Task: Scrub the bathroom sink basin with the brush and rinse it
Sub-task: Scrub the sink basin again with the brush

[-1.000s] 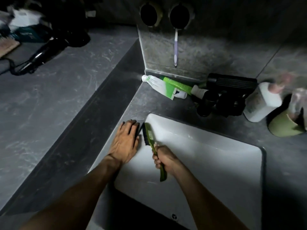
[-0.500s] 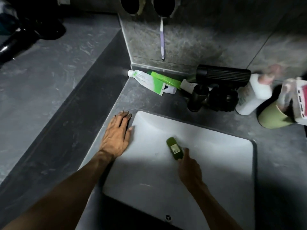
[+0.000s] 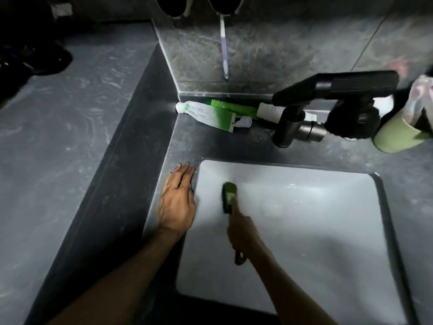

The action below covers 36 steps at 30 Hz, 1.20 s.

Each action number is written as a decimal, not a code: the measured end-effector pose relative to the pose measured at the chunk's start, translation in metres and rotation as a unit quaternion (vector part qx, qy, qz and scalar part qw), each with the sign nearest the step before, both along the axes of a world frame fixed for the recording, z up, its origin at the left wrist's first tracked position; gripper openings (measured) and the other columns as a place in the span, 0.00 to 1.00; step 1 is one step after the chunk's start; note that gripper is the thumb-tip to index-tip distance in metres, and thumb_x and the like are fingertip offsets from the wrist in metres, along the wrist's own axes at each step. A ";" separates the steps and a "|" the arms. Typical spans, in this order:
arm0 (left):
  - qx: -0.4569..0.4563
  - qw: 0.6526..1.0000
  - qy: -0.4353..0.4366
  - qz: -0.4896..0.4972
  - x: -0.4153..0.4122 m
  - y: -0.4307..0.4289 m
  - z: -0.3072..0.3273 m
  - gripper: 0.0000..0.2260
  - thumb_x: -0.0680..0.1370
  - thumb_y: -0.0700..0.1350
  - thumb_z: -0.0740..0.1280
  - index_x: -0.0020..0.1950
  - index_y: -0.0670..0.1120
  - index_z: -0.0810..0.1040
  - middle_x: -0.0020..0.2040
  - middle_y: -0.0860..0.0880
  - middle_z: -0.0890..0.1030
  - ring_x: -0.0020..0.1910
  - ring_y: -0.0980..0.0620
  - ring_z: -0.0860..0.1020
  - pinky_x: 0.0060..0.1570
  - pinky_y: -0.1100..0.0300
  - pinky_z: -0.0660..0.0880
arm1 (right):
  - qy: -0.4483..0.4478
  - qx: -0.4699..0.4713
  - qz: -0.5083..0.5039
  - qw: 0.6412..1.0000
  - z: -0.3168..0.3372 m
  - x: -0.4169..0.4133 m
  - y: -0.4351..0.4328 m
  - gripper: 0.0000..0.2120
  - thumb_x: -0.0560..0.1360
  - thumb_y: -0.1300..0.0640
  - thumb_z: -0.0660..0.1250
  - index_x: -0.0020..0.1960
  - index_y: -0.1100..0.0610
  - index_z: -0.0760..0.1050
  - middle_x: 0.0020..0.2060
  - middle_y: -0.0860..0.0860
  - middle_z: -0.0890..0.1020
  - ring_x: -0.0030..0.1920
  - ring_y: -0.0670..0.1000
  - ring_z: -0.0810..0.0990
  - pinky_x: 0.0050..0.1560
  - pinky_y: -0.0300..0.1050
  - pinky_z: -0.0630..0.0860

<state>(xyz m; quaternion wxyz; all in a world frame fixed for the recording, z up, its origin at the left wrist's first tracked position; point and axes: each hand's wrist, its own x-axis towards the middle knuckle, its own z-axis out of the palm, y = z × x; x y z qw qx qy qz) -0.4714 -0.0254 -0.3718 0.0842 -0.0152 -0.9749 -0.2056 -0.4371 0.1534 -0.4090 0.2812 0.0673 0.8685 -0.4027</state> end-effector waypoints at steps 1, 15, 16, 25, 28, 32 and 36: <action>-0.003 1.000 -0.004 0.000 0.000 0.001 0.000 0.30 0.76 0.39 0.51 0.78 0.43 0.68 0.78 0.45 0.68 0.79 0.48 0.62 0.78 0.46 0.61 | 0.006 -0.034 0.003 0.999 0.007 -0.006 -0.014 0.35 0.82 0.61 0.56 0.79 0.44 0.40 0.41 0.53 0.76 0.35 0.50 0.77 0.32 0.41 0.75; 0.032 0.999 0.011 0.003 -0.002 0.001 -0.003 0.32 0.73 0.27 0.60 0.78 0.43 0.69 0.77 0.45 0.68 0.79 0.47 0.63 0.77 0.45 0.63 | -0.045 0.036 0.066 0.996 0.017 0.024 0.013 0.36 0.80 0.63 0.54 0.79 0.37 0.43 0.51 0.53 0.77 0.42 0.51 0.78 0.40 0.43 0.75; 0.032 0.999 0.011 0.003 -0.003 0.001 -0.003 0.32 0.73 0.28 0.60 0.78 0.42 0.69 0.77 0.45 0.68 0.79 0.48 0.63 0.77 0.46 0.63 | -0.034 0.062 0.046 0.996 0.013 0.012 0.016 0.36 0.79 0.63 0.54 0.79 0.39 0.43 0.53 0.56 0.78 0.46 0.54 0.79 0.45 0.47 0.77; 0.019 1.000 0.012 -0.002 -0.001 -0.002 -0.005 0.30 0.76 0.28 0.60 0.78 0.42 0.68 0.78 0.46 0.68 0.79 0.48 0.63 0.78 0.49 0.62 | -0.012 0.221 -0.019 0.975 0.002 0.017 0.070 0.24 0.80 0.59 0.52 0.76 0.50 0.65 0.54 0.57 0.81 0.53 0.58 0.81 0.54 0.47 0.77; 0.019 1.000 0.014 -0.004 -0.002 -0.002 -0.005 0.29 0.76 0.29 0.59 0.78 0.41 0.69 0.78 0.45 0.68 0.79 0.47 0.63 0.78 0.49 0.62 | -0.031 0.294 -0.079 0.952 -0.006 0.016 0.102 0.33 0.79 0.63 0.51 0.80 0.51 0.42 0.55 0.58 0.81 0.52 0.58 0.81 0.50 0.47 0.74; 0.019 1.000 0.012 0.001 -0.001 0.001 -0.006 0.28 0.77 0.29 0.59 0.78 0.41 0.69 0.78 0.45 0.68 0.79 0.47 0.63 0.78 0.50 0.61 | -0.016 0.279 -0.134 0.951 -0.023 0.021 0.092 0.35 0.81 0.63 0.52 0.79 0.58 0.34 0.52 0.60 0.81 0.48 0.57 0.82 0.46 0.47 0.74; 0.025 1.000 0.012 0.002 -0.001 0.000 -0.007 0.29 0.76 0.28 0.59 0.77 0.41 0.70 0.77 0.44 0.68 0.78 0.46 0.64 0.78 0.49 0.61 | 0.009 0.126 -0.147 0.981 -0.028 0.013 0.029 0.30 0.83 0.59 0.51 0.80 0.58 0.41 0.54 0.64 0.81 0.50 0.61 0.82 0.48 0.51 0.76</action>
